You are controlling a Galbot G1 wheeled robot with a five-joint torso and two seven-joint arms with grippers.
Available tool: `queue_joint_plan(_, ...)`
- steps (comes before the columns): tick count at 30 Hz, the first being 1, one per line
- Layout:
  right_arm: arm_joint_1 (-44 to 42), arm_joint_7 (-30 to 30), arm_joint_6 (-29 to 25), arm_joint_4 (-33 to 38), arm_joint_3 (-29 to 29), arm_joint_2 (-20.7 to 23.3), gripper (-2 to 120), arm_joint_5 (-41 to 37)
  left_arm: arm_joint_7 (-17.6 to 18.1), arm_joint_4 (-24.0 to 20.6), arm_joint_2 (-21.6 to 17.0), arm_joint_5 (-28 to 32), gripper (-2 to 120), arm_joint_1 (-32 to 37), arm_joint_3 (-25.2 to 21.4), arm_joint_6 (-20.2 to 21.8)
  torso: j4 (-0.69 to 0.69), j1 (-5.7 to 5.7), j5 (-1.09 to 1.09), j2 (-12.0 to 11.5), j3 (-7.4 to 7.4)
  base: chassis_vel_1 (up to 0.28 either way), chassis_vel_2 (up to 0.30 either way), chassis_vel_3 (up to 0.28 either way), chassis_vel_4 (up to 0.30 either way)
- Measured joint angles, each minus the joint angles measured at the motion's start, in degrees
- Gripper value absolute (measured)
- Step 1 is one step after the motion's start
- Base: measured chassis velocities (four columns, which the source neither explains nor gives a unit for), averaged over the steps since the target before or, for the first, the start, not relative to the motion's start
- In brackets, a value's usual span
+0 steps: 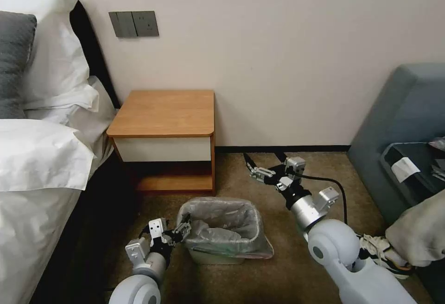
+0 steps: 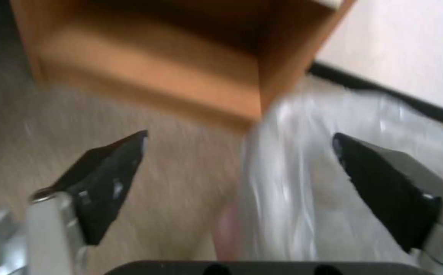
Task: Pick up the garbage bag from the table and place it over the trash can.
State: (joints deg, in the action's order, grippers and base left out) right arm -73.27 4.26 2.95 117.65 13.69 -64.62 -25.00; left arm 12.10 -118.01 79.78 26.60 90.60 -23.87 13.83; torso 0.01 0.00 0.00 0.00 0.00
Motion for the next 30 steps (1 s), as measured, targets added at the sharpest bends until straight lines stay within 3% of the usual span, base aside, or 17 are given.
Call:
queue_joint_plan(2, -2.7, 2.9, -0.9, -1.0, 0.9, -2.6, 100, 7.2, -0.7, 0.5, 0.0, -3.1, 99, -0.2, -0.5, -4.9, -0.01, 0.00, 0.00, 0.0, 0.00, 0.000, 0.000, 0.000, 0.000)
queue_joint_plan(6, -5.9, 5.3, -2.8, -1.9, 2.0, -5.6, 100, 11.2, -1.0, 0.4, -0.3, -4.9, 100, -0.5, -1.6, -9.0, -0.02, 0.00, 0.00, 0.0, 0.00, 0.000, 0.000, 0.000, 0.000)
queue_joint_plan(9, -9.8, 5.2, -7.6, -2.8, 3.2, -8.9, 100, 13.4, -5.6, 2.3, -0.8, -9.7, 100, -1.3, -3.2, -19.3, -0.01, 0.00, -0.02, 0.0, 0.00, 0.000, 0.000, 0.000, 0.000)
queue_joint_plan(16, -12.7, 1.5, -14.2, -5.7, 6.6, -12.8, 100, 20.2, -8.6, 3.1, -2.1, -11.3, 95, -0.3, -3.9, -21.9, -0.01, 0.00, -0.01, 0.0, 0.00, 0.000, 0.000, 0.000, 0.000)
queue_joint_plan(30, -13.0, 1.2, -14.7, -5.8, 7.1, -13.2, 100, 20.6, -8.3, 3.5, -2.3, -12.3, 94, 0.1, -3.9, -22.3, -0.01, 0.00, 0.00, 0.0, 0.00, 0.000, 0.000, 0.000, 0.000)
